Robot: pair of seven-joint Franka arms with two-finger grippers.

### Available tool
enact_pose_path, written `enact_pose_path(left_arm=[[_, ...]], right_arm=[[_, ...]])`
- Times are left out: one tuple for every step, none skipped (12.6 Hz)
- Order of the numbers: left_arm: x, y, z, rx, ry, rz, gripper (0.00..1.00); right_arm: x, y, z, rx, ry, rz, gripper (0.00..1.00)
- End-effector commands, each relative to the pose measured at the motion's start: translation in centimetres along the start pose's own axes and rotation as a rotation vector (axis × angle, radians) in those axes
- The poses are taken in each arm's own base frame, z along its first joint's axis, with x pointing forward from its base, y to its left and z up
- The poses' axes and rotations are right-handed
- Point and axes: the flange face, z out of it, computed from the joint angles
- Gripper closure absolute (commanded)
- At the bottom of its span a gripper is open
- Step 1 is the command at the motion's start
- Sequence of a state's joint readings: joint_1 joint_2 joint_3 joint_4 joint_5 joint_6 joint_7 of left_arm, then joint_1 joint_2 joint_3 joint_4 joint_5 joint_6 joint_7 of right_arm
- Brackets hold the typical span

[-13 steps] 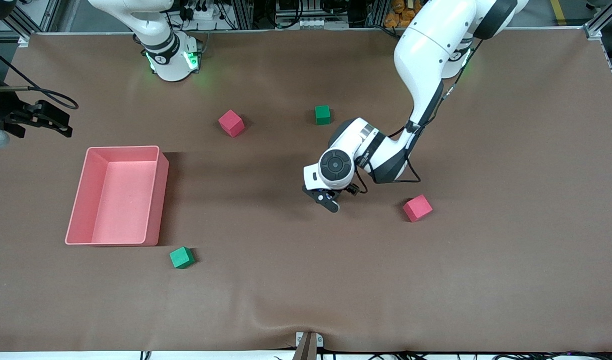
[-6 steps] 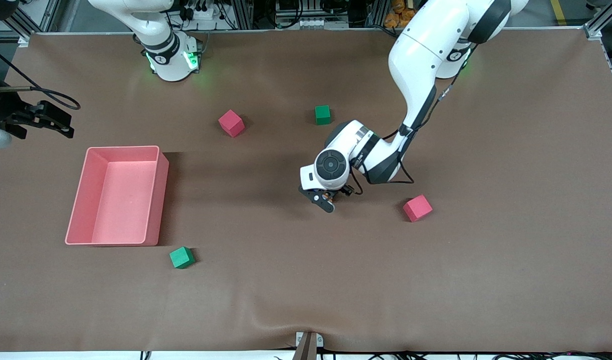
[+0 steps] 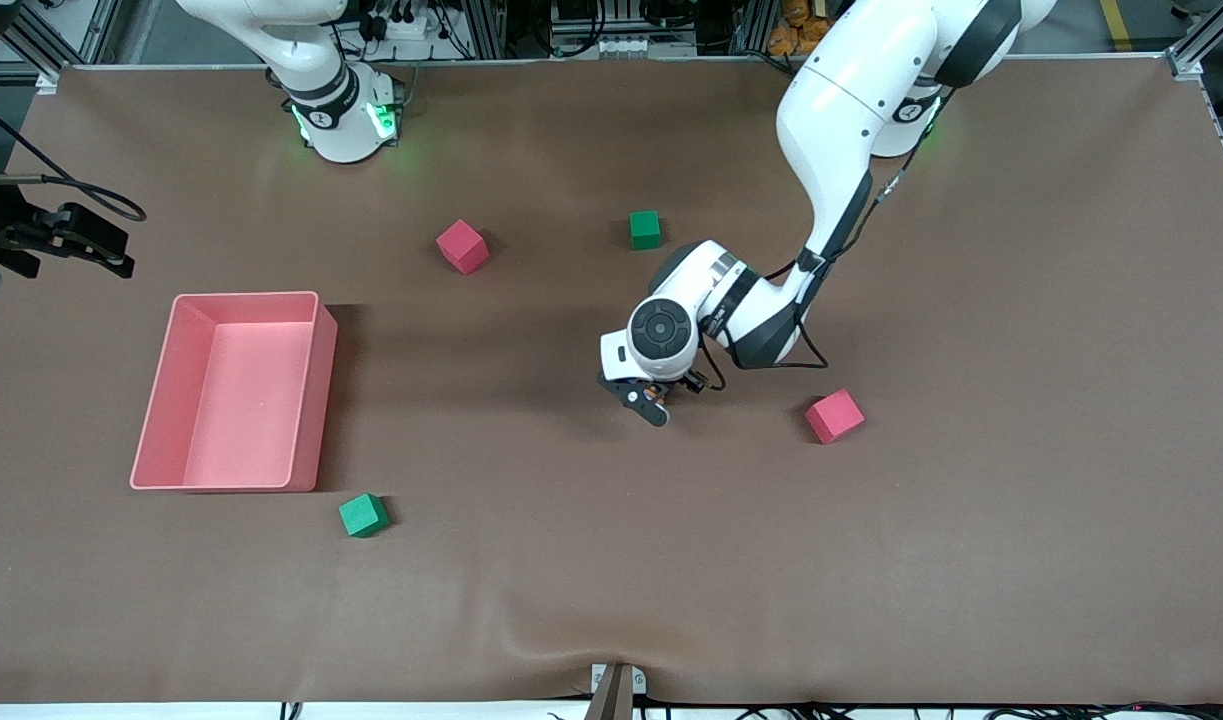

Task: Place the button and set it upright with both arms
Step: 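Lower the left gripper and grasp the button by its base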

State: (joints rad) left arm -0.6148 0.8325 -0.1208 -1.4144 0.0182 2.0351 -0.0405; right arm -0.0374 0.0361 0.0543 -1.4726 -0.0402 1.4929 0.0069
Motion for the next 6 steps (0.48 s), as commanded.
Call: enact_pose_path(left_arm=[[0.54, 0.11, 0.35, 0.022, 0.008, 0.006, 0.49], [0.61, 0.11, 0.36, 0.022, 0.011, 0.002, 0.49], [0.61, 0.0, 0.35, 0.021, 0.011, 0.0, 0.5], [0.61, -0.01, 0.46, 0.021, 0.009, 0.001, 0.53], [0.65, -0.19, 0.5, 0.023, 0.009, -0.003, 0.59], [0.68, -0.16, 0.49, 0.023, 0.012, -0.005, 0.73]], right_arm=[[-0.1, -0.31, -1.1, 0.007, 0.043, 0.005, 0.0], [-0.19, -0.31, -0.95, 0.014, 0.033, 0.009, 0.0], [-0.2, -0.21, -0.93, 0.02, 0.031, 0.014, 0.0], [-0.2, -0.3, -1.16, 0.045, 0.036, 0.013, 0.0], [-0.16, -0.39, -1.58, 0.077, 0.045, 0.012, 0.0], [0.23, -0.51, -1.21, 0.09, 0.039, 0.011, 0.0]])
